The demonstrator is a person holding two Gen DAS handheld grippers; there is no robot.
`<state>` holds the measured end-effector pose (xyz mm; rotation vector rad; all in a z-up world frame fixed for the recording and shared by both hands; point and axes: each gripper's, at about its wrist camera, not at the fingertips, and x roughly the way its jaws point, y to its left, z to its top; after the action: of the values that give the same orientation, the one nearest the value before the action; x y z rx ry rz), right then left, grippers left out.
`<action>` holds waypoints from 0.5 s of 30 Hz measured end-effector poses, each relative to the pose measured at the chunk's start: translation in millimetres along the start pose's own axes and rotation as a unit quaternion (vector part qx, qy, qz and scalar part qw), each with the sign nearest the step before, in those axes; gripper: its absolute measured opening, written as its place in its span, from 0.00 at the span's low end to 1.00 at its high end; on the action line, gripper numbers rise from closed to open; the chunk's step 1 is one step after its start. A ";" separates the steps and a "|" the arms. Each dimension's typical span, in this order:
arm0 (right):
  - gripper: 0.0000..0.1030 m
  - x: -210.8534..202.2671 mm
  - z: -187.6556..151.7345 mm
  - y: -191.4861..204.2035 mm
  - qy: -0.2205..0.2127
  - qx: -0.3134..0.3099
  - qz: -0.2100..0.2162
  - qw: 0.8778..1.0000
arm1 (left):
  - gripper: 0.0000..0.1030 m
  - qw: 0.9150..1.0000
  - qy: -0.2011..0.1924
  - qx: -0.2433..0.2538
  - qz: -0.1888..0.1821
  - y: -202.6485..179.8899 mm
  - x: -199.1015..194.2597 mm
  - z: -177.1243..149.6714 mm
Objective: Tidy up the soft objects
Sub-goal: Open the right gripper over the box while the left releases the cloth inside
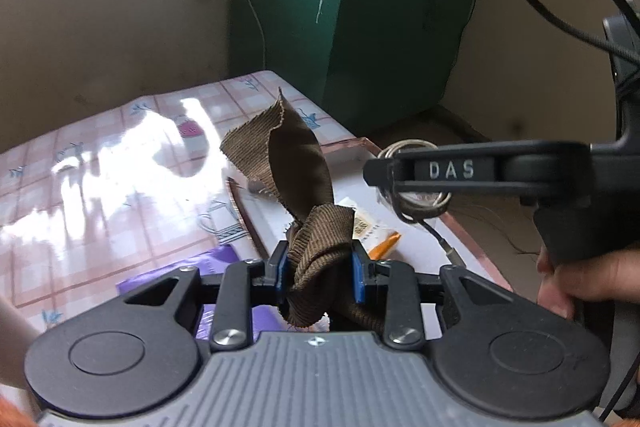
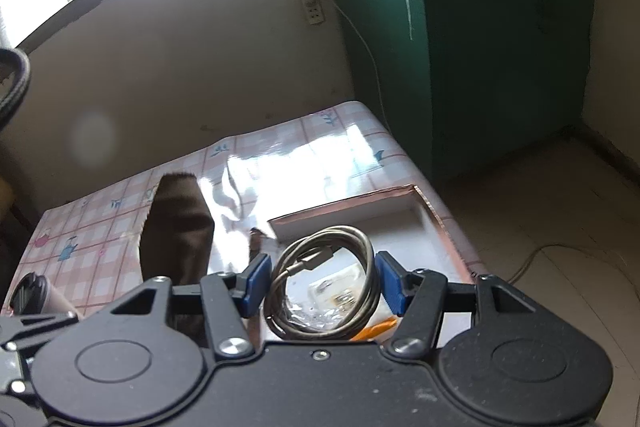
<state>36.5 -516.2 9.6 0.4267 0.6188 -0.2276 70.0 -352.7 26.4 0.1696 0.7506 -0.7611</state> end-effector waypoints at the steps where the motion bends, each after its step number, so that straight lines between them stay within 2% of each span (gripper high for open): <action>1: 0.67 2.3 2.9 -3.6 0.002 0.002 -0.001 1.000 | 0.32 1.000 0.002 -0.003 -0.005 -0.5 4.6 1.7; 6: 0.66 10.1 13.8 -14.2 -0.001 0.008 -0.008 1.000 | 0.33 0.999 0.004 -0.015 -0.038 -7.1 17.8 5.5; 9: 0.68 11.9 18.7 -19.8 -0.003 0.014 -0.010 1.000 | 0.46 0.998 0.006 -0.017 -0.058 -9.8 24.3 4.3; 10: 0.69 12.4 18.5 -21.4 -0.003 0.014 -0.012 1.000 | 0.54 0.998 0.006 -0.018 -0.059 -9.8 25.9 3.1; 11: 0.69 12.6 18.5 -22.9 -0.003 0.015 -0.013 1.000 | 0.58 0.998 0.006 -0.018 -0.055 -9.7 26.8 1.2; 15: 0.70 0.6 13.0 -24.4 -0.016 0.017 -0.014 1.000 | 0.63 0.998 0.003 -0.031 -0.045 -5.0 22.7 -3.1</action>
<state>35.6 -543.8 11.0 0.4470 0.5896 -0.2707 75.8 -367.9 9.5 0.0818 0.7906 -0.8228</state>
